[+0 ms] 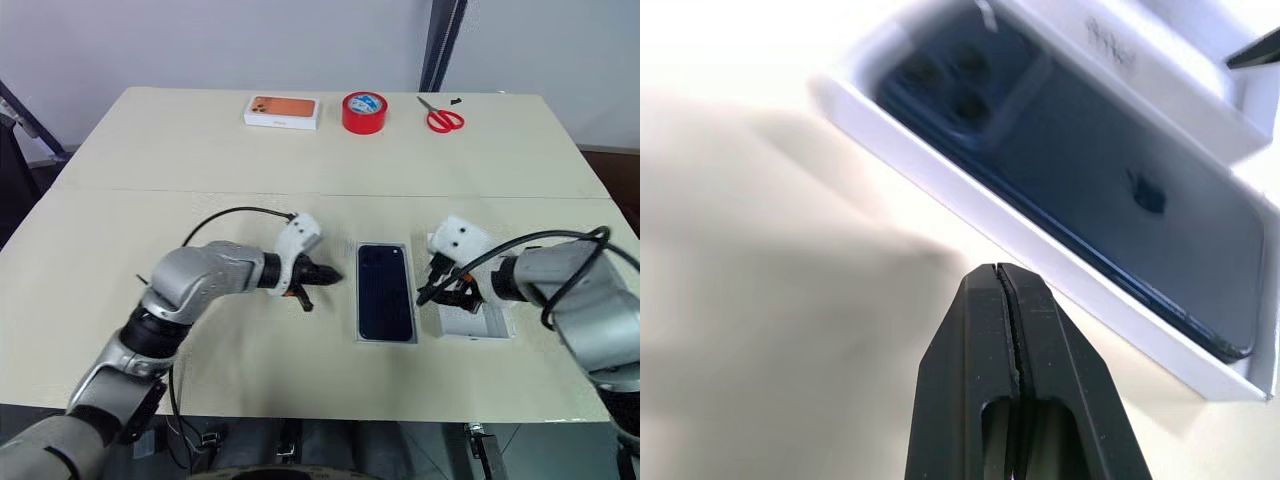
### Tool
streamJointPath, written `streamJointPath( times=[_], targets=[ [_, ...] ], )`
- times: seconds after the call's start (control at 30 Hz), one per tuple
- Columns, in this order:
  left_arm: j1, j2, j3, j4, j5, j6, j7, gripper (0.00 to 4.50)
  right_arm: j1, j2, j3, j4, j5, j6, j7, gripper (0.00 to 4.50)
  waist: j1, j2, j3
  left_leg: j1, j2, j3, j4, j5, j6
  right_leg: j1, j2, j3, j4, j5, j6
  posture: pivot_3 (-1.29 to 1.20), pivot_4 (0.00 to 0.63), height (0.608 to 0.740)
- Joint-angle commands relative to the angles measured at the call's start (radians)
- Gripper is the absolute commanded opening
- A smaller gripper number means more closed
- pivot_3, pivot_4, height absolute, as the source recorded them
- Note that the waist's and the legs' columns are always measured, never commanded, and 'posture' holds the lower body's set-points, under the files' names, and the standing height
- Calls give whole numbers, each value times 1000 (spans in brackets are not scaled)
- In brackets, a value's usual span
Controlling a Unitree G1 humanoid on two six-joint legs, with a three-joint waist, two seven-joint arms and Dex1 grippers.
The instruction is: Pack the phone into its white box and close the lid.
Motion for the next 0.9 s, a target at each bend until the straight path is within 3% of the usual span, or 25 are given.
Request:
streamJointPath(
  times=[0.03, 0.1, 0.17, 0.3, 0.5, 0.7, 0.9],
  targets=[
    [82, 26, 68, -90, -4, -209, -87, 0, -26, 42, -54, -14, 63, 177, -59, 2815, 3, 0, 0, 0, 0, 0, 0, 0, 0, 0, 0, 0, 0, 0, 0, 0, 150, 725],
    [164, 54, 84, -129, 39, -404, -147, 0, -57, 91, -65, 12, 63, 288, -121, 2815, 5, 0, 0, 0, 0, 0, 0, 0, 0, 0, -1, 0, -1, 0, 0, 0, 150, 725],
    [240, 114, 94, -168, 16, -477, -256, 0, -81, 153, -91, 63, 74, 355, -188, 2815, 4, 1, 0, 0, 0, 1, 0, 0, 0, 0, -1, 0, -1, 0, -1, 0, 150, 725],
    [296, 198, 65, -186, 13, -534, -378, 0, -68, 206, -99, 125, 88, 366, -310, 2815, 6, 1, 0, 0, 0, 1, -1, 0, 0, -1, -2, 0, -1, -2, -4, 0, 150, 725],
    [299, 195, 54, -195, 11, -550, -402, 0, -26, 232, -84, 114, 139, 366, -428, 2815, 4, 2, 0, -1, -1, 1, -1, -1, 2, -1, -2, 0, -1, -1, -2, 0, 150, 725],
    [301, 174, 52, -187, 16, -560, -397, 0, -23, 243, -105, 98, 215, 366, -507, 70, 3, 2, 0, -1, -1, 1, -1, -1, 2, 0, -2, 0, -1, 0, -1, 0, 150, 725],
    [303, 151, 110, -147, 13, -570, -350, 0, -113, 253, -209, 136, 329, 366, -592, 70, 0, 2, 0, -1, -1, 1, -1, -1, 2, 0, -2, 0, -1, 0, 0, 0, 150, 725]
  ],
)
